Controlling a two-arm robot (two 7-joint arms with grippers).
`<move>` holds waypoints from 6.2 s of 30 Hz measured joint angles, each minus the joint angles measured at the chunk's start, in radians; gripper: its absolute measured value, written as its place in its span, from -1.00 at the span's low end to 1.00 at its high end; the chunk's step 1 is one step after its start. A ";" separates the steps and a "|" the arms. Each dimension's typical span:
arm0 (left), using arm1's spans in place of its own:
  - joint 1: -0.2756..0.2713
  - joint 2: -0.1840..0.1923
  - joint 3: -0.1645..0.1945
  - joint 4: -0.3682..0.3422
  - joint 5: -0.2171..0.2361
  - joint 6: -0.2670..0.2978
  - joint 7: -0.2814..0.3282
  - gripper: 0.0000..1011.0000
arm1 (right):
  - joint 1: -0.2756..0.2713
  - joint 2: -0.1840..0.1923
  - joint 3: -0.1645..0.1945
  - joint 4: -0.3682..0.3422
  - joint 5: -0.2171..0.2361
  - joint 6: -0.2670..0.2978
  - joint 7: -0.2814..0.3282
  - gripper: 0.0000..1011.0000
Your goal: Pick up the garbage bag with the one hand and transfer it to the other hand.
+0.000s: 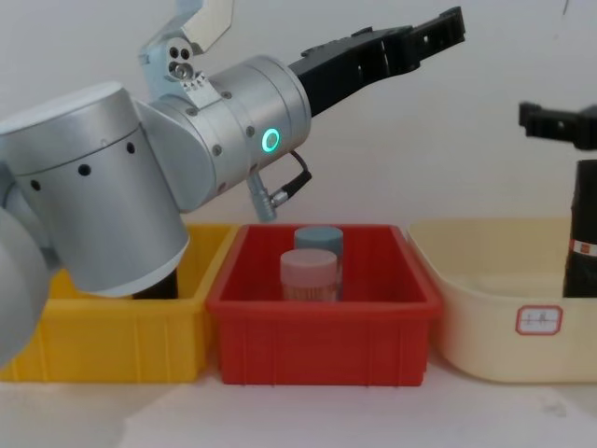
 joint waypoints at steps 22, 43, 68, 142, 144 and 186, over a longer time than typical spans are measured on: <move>0.054 0.051 -0.030 -0.092 0.076 0.025 0.112 0.98 | -0.018 -0.004 -0.077 -0.134 0.059 0.019 0.082 0.98; 0.187 0.133 -0.149 -0.264 0.164 0.050 0.256 0.98 | -0.002 -0.006 -0.141 -0.123 0.087 0.061 0.110 0.98; 0.231 0.155 -0.188 -0.316 0.186 0.057 0.294 0.98 | 0.087 -0.021 -0.287 0.027 0.072 0.163 0.162 0.98; 0.237 0.158 -0.193 -0.323 0.188 0.058 0.299 0.98 | 0.252 -0.159 -0.349 0.346 -0.054 0.257 0.123 0.32; 0.237 0.158 -0.193 -0.323 0.188 0.058 0.299 0.98 | 0.251 -0.161 -0.346 0.347 -0.055 0.258 0.122 0.32; 0.237 0.158 -0.193 -0.323 0.188 0.058 0.299 0.98 | 0.154 -0.026 -0.120 0.072 -0.022 0.191 0.028 0.32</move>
